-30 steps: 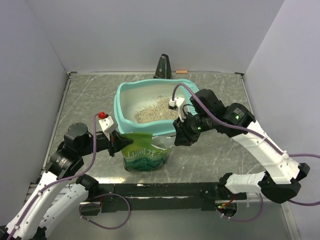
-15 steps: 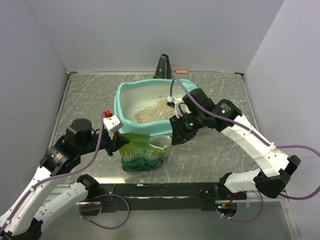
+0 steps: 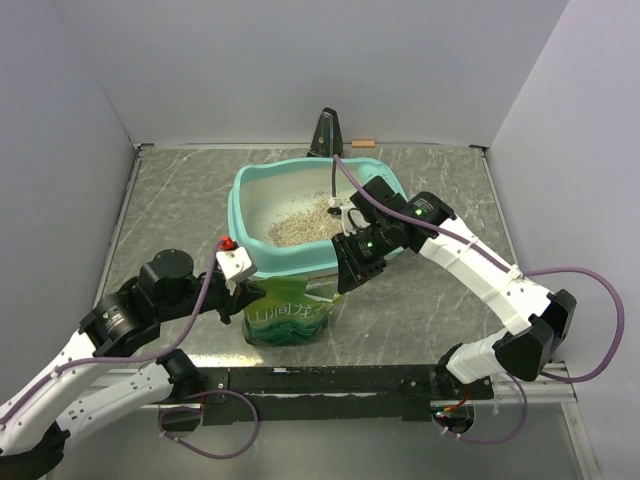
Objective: Fill the litter box with clean litter
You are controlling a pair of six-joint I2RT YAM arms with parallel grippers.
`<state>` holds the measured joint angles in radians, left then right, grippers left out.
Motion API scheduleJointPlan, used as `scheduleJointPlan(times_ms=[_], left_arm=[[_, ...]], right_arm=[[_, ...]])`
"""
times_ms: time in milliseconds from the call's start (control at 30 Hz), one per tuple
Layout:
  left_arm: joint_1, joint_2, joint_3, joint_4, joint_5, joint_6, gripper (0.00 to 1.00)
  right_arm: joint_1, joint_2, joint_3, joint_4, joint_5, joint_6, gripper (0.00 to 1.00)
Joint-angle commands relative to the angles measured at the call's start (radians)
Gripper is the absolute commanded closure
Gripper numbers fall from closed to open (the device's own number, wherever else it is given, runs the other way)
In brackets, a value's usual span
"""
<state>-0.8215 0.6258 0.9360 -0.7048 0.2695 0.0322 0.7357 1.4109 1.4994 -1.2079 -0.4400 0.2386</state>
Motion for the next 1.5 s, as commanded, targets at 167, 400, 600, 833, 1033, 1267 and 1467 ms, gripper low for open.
scheduleJointPlan(times_ms=[167,400,600,833,1033,1267,1467], left_arm=[[-0.047,0.115,-0.035,0.149,-0.061,-0.040,0.99],[-0.126,0.176,-0.088,0.180,-0.128,-0.068,0.99],[-0.145,0.160,-0.101,0.192,-0.157,-0.066,0.99],[-0.146,0.100,-0.147,0.245,-0.199,-0.072,0.99],[-0.146,0.055,-0.170,0.263,-0.196,-0.077,0.99],[-0.156,0.072,-0.175,0.263,-0.205,-0.080,0.99],[-0.166,0.072,-0.183,0.266,-0.205,-0.083,0.99]], right_arm=[[-0.024,-0.036,-0.197,0.020,0.064,0.024,1.00],[-0.087,-0.050,-0.338,0.191,-0.109,-0.001,1.00],[-0.108,-0.024,-0.485,0.411,-0.241,0.033,1.00],[-0.099,-0.009,-0.571,0.640,-0.282,0.201,1.00],[-0.082,-0.007,-0.682,0.898,-0.416,0.356,1.00],[-0.075,-0.069,-0.800,1.180,-0.496,0.484,1.00],[-0.076,-0.173,-0.927,1.356,-0.494,0.608,1.00]])
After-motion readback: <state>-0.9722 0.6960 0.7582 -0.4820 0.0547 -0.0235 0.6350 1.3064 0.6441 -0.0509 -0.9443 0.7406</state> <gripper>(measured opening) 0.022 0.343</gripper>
